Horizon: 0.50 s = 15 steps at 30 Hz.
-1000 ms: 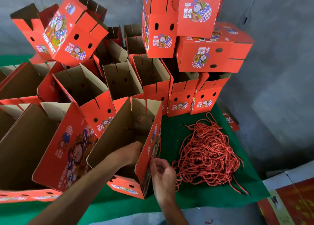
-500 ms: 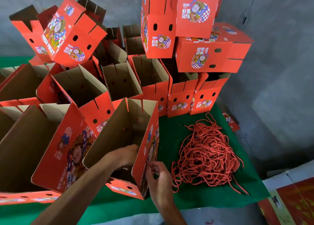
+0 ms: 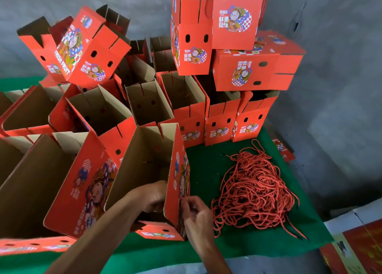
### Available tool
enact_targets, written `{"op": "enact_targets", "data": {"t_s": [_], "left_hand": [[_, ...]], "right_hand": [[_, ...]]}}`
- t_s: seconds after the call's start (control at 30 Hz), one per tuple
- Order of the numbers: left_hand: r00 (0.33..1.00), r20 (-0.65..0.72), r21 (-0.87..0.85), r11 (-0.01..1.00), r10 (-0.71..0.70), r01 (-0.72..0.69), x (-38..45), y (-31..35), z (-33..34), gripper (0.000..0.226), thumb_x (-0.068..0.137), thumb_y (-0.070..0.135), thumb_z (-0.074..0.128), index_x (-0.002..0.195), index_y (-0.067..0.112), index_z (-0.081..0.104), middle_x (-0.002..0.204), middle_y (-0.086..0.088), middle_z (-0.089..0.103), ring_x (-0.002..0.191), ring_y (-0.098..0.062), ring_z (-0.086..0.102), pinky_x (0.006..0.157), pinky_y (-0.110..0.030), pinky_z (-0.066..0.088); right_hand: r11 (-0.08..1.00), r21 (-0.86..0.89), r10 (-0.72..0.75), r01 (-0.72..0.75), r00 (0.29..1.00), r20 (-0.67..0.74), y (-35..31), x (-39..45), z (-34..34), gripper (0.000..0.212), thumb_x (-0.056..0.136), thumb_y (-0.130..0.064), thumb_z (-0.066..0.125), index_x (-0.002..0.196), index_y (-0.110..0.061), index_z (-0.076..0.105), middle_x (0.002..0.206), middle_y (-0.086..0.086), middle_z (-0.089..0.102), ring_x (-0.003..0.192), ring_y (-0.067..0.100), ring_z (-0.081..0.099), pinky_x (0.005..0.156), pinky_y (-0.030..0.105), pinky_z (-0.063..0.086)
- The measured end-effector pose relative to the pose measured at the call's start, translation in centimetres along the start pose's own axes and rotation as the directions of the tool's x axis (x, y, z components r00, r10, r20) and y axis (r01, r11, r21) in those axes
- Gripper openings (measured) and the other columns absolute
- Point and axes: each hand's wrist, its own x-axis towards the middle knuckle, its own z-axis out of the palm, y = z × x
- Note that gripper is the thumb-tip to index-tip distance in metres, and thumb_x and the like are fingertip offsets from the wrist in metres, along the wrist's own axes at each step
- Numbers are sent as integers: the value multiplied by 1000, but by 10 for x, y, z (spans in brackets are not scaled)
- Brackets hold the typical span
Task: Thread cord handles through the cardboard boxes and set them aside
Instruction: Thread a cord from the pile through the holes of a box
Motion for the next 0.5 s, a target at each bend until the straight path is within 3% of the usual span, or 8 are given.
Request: {"op": "enact_targets", "data": {"t_s": [0.23,0.33,0.4,0.5], "left_hand": [[991,-39,-303,947,-126,109,9,-12,8,32,109,13,42,127,-9,58,128,-33,63,122,-47,62,108,-57,48],[980,-66,-433,890,-187,140,9,-16,14,25,106,5,38,109,-7,60,106,-29,64,95,-39,65,93,-46,56],[978,-74,-429,892,-193,144,8,-19,19,20,105,7,44,111,-5,60,105,-30,61,87,-36,63,87,-43,55],[970,-178,-346,933,-164,94,13,-23,25,25,103,16,56,109,-6,67,114,-30,69,99,-41,67,92,-44,56]], "right_hand": [[999,-6,-40,40,997,-63,8,5,3,13,100,-32,66,94,-22,72,88,-7,75,80,6,73,68,18,56],[996,-57,-68,63,994,-83,14,15,-1,11,100,-33,66,105,-28,75,97,-13,74,91,4,71,80,25,58],[992,-86,-98,93,993,-66,17,19,-3,15,102,-32,64,111,-28,75,103,-12,71,97,5,70,85,24,57],[991,-93,-105,100,993,-53,18,19,0,17,103,-33,62,111,-25,75,105,-9,68,96,3,70,81,18,58]]}}
